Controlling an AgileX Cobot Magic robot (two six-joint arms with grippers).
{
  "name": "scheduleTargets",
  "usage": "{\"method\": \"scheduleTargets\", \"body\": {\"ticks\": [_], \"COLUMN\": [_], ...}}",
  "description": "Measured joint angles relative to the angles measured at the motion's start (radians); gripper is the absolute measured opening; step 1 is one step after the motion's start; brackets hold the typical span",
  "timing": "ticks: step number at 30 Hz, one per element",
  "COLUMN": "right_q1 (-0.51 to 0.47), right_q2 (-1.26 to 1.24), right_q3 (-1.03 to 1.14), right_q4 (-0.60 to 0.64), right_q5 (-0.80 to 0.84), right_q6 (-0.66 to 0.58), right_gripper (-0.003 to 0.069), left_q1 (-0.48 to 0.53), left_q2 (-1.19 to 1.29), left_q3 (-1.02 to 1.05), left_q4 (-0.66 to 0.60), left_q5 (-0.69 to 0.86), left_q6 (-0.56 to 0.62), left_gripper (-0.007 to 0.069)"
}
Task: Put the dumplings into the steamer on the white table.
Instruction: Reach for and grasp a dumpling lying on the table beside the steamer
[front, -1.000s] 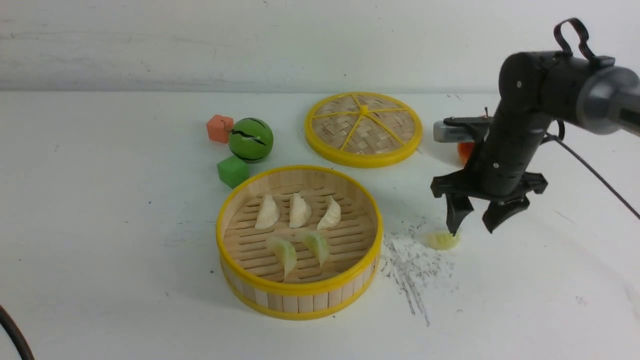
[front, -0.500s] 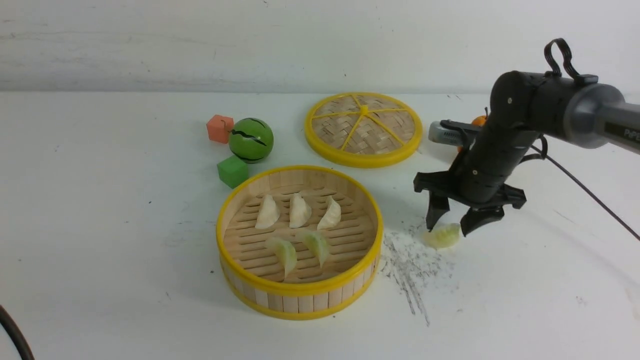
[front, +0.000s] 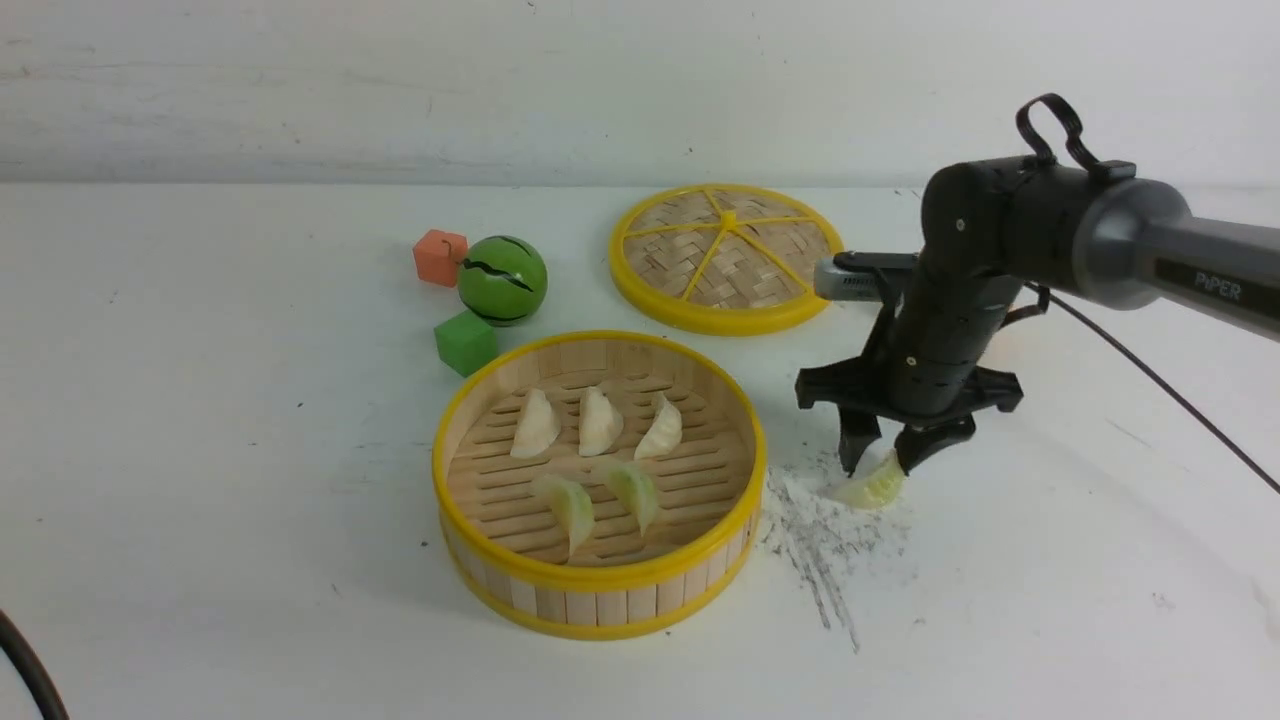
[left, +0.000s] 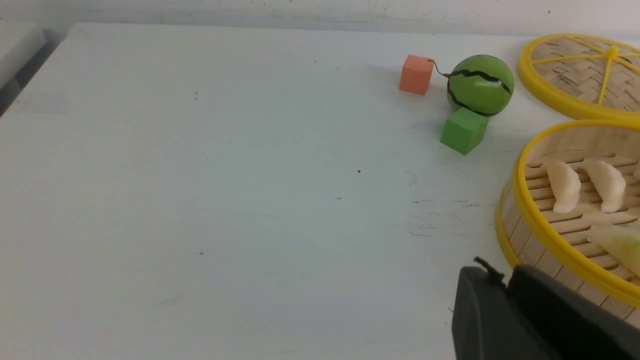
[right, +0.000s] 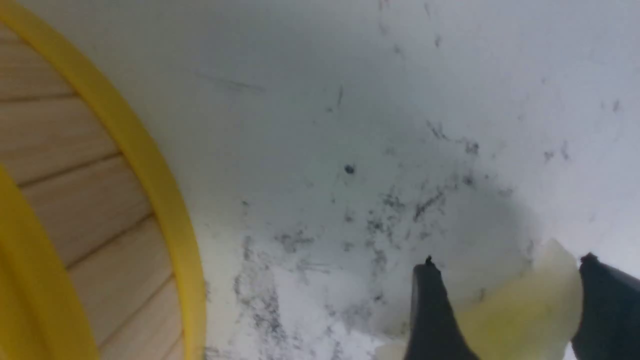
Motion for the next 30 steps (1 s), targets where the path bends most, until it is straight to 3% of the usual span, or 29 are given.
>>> {"method": "scheduleTargets", "body": {"ticks": [8,19,30], "right_q1": [0.000,0.000,-0.002], "right_q2": [0.000,0.000,0.000], "right_q3": [0.000,0.000,0.000], "right_q4": [0.003,0.136,0.135], "right_q5": [0.006,-0.023,0.013], "right_q6": [-0.028,-0.263,-0.180], "right_gripper": [0.0311,0.0293,0.0403], "left_q1": [0.000,0.000,0.000], "left_q2": [0.000,0.000,0.000], "left_q3": [0.000,0.000,0.000], "left_q4": [0.000,0.000,0.000], "left_q5": [0.000,0.000,0.000], "left_q6": [-0.001,-0.001,-0.001], "left_gripper": [0.0076,0.0083,0.0090]}}
